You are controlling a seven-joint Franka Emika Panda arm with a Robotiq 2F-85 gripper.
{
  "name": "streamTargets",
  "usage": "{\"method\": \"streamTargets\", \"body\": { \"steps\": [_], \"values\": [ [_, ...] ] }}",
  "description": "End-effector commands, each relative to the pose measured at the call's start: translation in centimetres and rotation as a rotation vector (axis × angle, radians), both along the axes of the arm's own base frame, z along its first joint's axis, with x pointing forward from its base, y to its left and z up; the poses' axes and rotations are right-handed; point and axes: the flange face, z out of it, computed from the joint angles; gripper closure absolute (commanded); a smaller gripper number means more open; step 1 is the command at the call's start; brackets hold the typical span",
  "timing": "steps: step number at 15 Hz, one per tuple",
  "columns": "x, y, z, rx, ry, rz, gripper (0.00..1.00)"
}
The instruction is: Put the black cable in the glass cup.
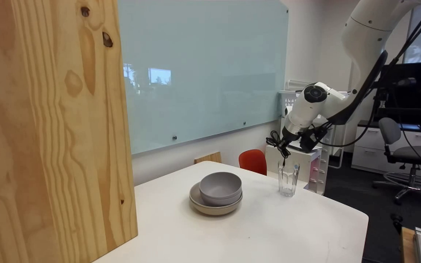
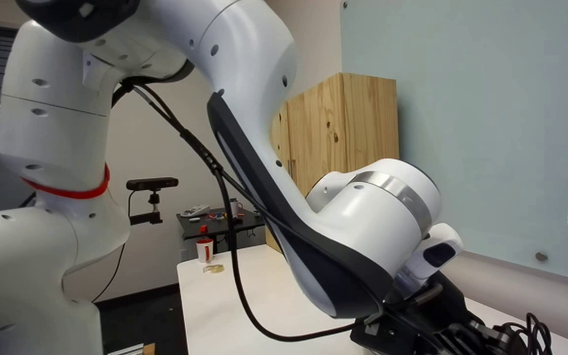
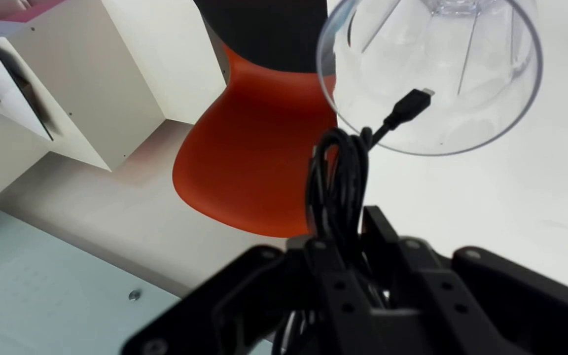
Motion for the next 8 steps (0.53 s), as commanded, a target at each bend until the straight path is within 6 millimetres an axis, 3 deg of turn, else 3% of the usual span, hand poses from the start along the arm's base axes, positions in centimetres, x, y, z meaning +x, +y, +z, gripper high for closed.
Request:
{"method": "streamTargets", "body": {
  "steps": [1, 8],
  "values": [
    [-1.1, 0.5, 0.5, 0.026, -0.026, 0.003, 0.94],
    [-2.0, 2.0, 0.6, 0.046, -0.026, 0.000, 0.94]
  ]
}}
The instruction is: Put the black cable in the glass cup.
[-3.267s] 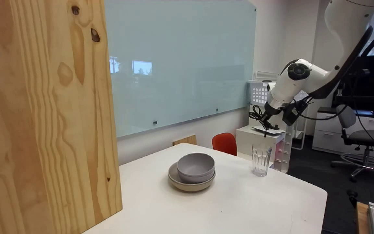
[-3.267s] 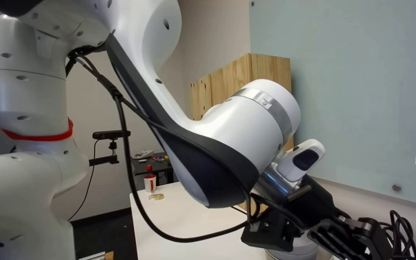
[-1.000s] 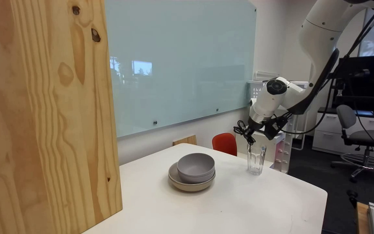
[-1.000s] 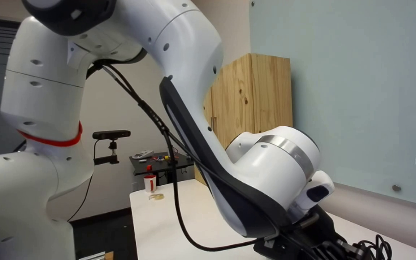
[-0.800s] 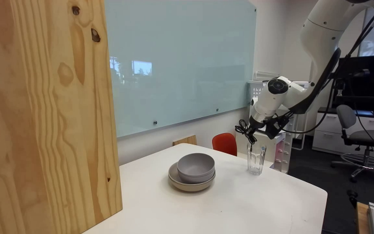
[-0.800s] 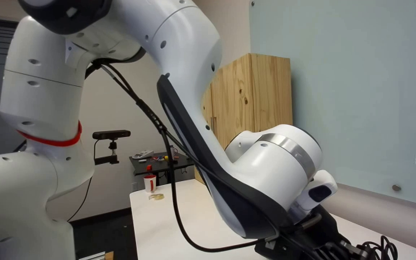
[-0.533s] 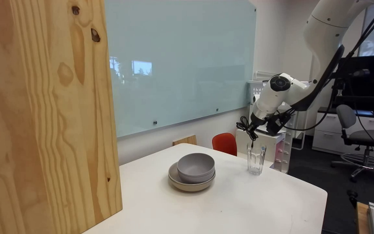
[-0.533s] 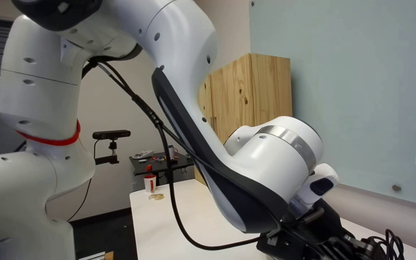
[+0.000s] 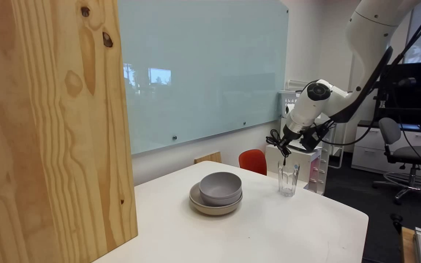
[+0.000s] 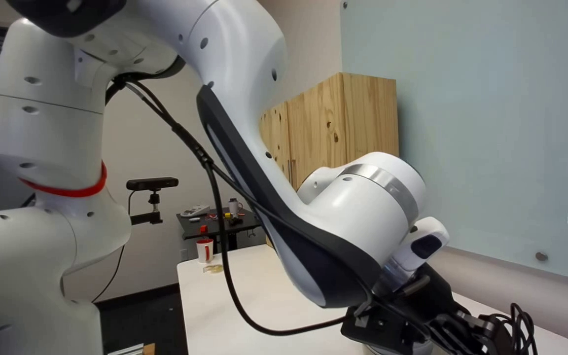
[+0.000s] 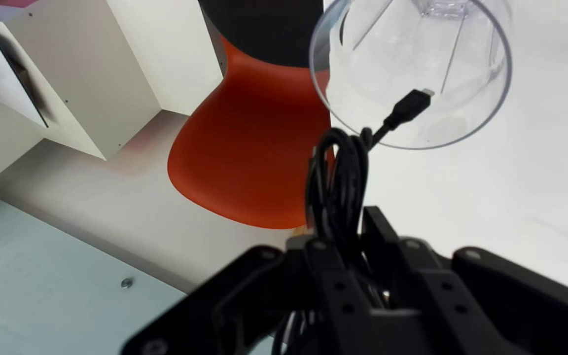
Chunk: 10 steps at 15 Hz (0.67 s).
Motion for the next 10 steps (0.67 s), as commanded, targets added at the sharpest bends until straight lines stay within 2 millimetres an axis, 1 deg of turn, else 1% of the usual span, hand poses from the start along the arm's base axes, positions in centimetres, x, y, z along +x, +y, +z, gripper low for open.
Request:
{"method": "streamTargets", "body": {
  "steps": [1, 10],
  "values": [
    [-1.3, 1.1, -0.1, 0.061, -0.027, -0.032, 0.94],
    [-3.1, 1.5, -1.7, 0.090, 0.001, -0.041, 0.94]
  ]
}}
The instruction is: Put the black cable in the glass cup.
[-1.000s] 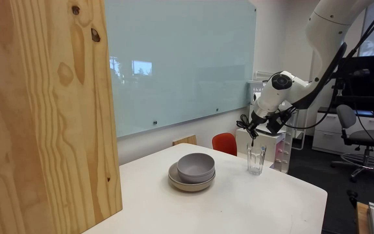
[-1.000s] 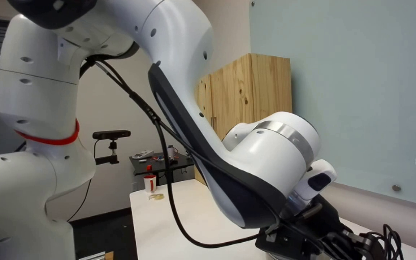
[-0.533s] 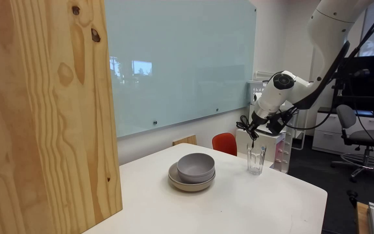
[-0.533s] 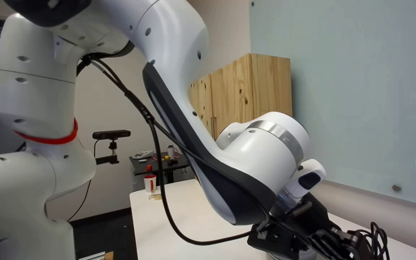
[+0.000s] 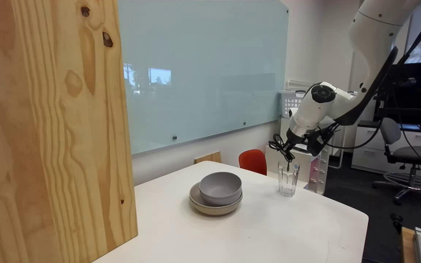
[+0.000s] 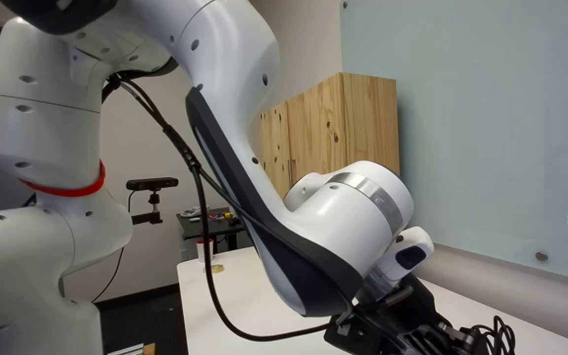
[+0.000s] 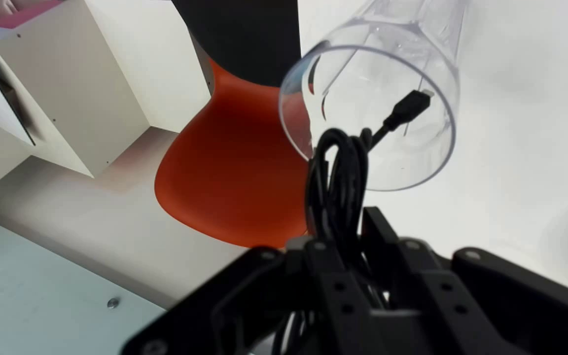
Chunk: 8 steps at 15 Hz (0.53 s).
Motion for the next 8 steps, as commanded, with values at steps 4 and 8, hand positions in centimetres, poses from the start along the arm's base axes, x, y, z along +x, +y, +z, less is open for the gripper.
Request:
{"method": "streamTargets", "body": {
  "steps": [4, 8],
  "values": [
    [-2.02, 0.57, -1.08, 0.079, -0.011, -0.042, 0.94],
    [-2.27, 0.54, -1.26, 0.083, -0.002, -0.032, 0.39]
  ]
}}
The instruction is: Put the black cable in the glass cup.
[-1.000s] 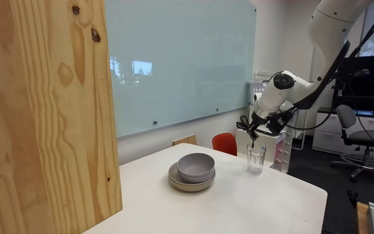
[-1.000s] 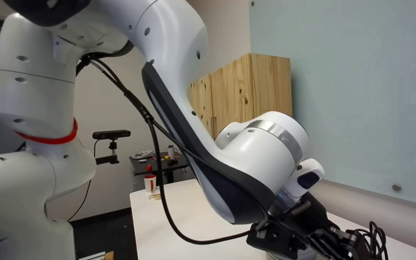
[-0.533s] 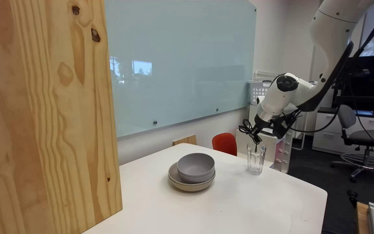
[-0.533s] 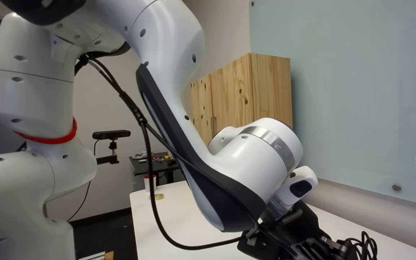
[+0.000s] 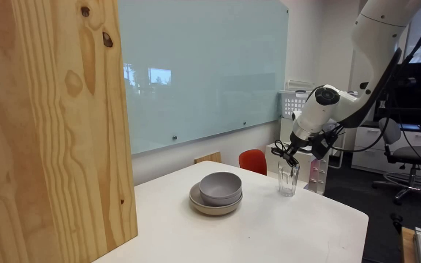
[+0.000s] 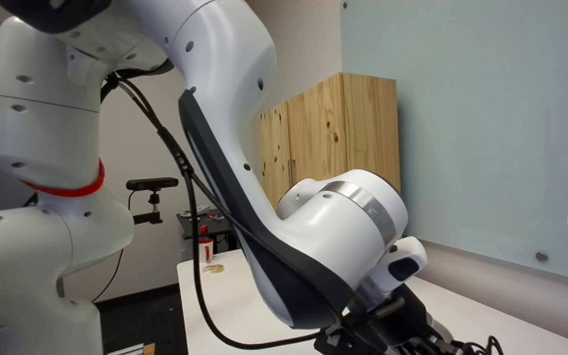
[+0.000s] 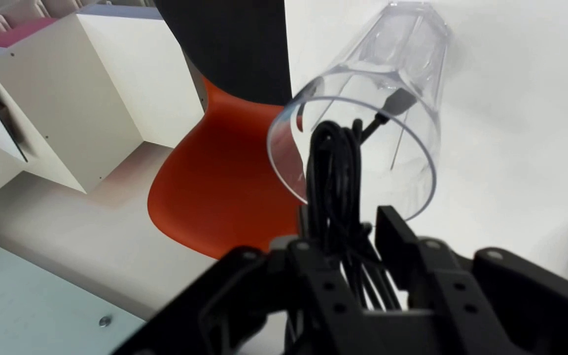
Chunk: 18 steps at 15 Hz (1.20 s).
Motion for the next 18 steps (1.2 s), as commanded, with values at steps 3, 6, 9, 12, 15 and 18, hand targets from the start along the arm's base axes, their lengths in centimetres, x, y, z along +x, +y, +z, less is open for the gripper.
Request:
{"method": "streamTargets", "body": {
  "steps": [3, 6, 9, 12, 15, 18],
  "values": [
    [-0.8, 0.5, -0.1, 0.070, -0.029, -0.032, 0.18],
    [-0.6, 0.6, 0.0, 0.071, -0.032, -0.032, 0.00],
    [-1.4, 1.1, -0.6, 0.044, 0.027, -0.086, 0.00],
    [-1.8, 3.8, 1.5, 0.131, 0.018, -0.129, 0.00],
    [-2.6, 6.6, 0.8, 0.170, 0.085, -0.127, 0.00],
    [-2.8, 10.1, -1.3, 0.229, 0.177, -0.086, 0.00]
  ]
}}
